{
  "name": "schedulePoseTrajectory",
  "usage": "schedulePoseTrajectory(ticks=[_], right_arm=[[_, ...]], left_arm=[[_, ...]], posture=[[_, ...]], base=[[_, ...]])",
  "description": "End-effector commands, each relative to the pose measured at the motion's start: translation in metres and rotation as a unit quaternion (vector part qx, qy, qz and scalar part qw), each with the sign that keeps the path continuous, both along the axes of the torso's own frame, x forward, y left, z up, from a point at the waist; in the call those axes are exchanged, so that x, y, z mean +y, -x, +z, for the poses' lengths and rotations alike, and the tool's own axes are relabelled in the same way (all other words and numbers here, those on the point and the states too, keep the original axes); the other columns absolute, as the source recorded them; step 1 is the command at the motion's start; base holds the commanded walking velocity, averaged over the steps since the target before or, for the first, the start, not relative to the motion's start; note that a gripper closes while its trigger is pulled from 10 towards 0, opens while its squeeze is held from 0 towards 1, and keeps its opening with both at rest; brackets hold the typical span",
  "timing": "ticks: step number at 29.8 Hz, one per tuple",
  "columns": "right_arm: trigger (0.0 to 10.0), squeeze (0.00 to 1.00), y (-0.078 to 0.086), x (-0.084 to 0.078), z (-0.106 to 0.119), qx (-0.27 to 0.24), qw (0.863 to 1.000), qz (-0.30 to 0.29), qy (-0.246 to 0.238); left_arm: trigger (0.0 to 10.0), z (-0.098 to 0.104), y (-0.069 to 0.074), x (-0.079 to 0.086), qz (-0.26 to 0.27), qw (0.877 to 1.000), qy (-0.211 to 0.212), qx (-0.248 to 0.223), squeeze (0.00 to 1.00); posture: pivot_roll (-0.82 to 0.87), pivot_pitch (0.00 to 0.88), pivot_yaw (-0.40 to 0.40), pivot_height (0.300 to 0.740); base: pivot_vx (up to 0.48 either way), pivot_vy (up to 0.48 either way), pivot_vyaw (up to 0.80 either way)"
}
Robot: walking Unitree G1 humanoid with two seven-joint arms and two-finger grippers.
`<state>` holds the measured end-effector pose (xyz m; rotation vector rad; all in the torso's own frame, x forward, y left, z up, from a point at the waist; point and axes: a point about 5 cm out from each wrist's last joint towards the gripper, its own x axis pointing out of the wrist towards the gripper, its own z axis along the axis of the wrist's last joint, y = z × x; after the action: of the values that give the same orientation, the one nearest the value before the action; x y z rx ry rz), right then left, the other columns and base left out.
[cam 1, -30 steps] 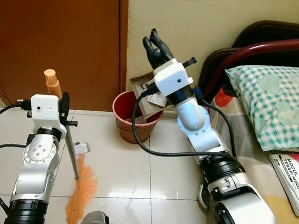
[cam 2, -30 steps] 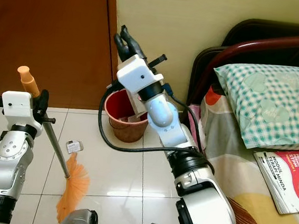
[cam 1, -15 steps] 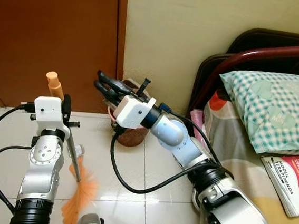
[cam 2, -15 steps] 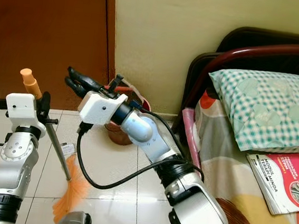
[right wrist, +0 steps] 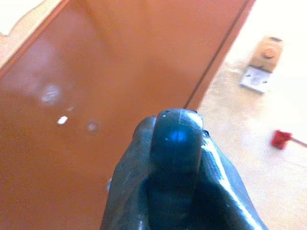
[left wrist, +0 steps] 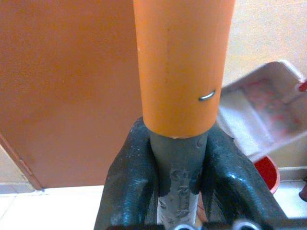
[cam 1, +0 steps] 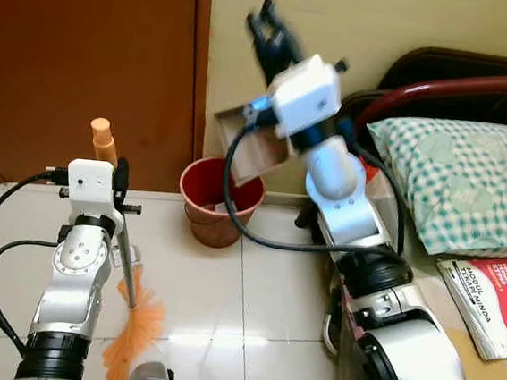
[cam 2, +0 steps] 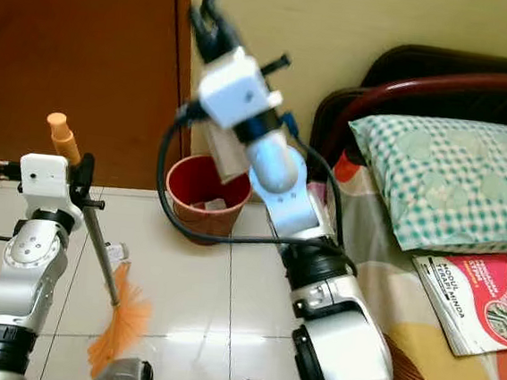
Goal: Sweep floor
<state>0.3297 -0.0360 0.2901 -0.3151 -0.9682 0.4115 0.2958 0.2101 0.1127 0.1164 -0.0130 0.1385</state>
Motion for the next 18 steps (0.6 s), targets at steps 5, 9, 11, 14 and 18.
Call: schedulePoseTrajectory(ticks=[5,9,11,14,18], right_arm=[[10.0,0.00,0.010,-0.020,0.041,-0.028,0.998,0.001,-0.061],[10.0,0.00,0.005,-0.031,0.035,0.083,0.982,0.054,-0.161],[10.0,0.00,0.002,-0.035,0.033,0.116,0.971,0.064,-0.201],[10.0,0.00,-0.004,-0.043,0.024,0.171,0.949,0.076,-0.252],[10.0,0.00,-0.005,-0.054,0.003,0.219,0.940,0.072,-0.250]], left_arm=[[10.0,0.000,0.001,-0.003,0.000,1.000,0.000,-0.002,0.00],[10.0,-0.002,0.006,-0.009,-0.014,1.000,-0.004,0.003,0.00],[10.0,-0.004,0.007,-0.007,-0.014,1.000,-0.004,0.008,0.00],[10.0,-0.003,0.008,-0.006,-0.014,1.000,-0.006,0.008,0.00],[10.0,-0.002,0.012,-0.004,-0.014,1.000,-0.015,0.009,0.00]], posture=[[0.07,0.086,-0.060,0.740],[0.06,0.098,-0.052,0.740],[0.06,0.104,-0.047,0.740],[0.07,0.121,-0.044,0.740],[0.07,0.133,-0.042,0.740]], base=[[0.000,0.000,0.00],[0.000,0.000,0.00],[0.000,0.000,0.00],[0.000,0.000,0.00],[0.000,0.000,0.00]])
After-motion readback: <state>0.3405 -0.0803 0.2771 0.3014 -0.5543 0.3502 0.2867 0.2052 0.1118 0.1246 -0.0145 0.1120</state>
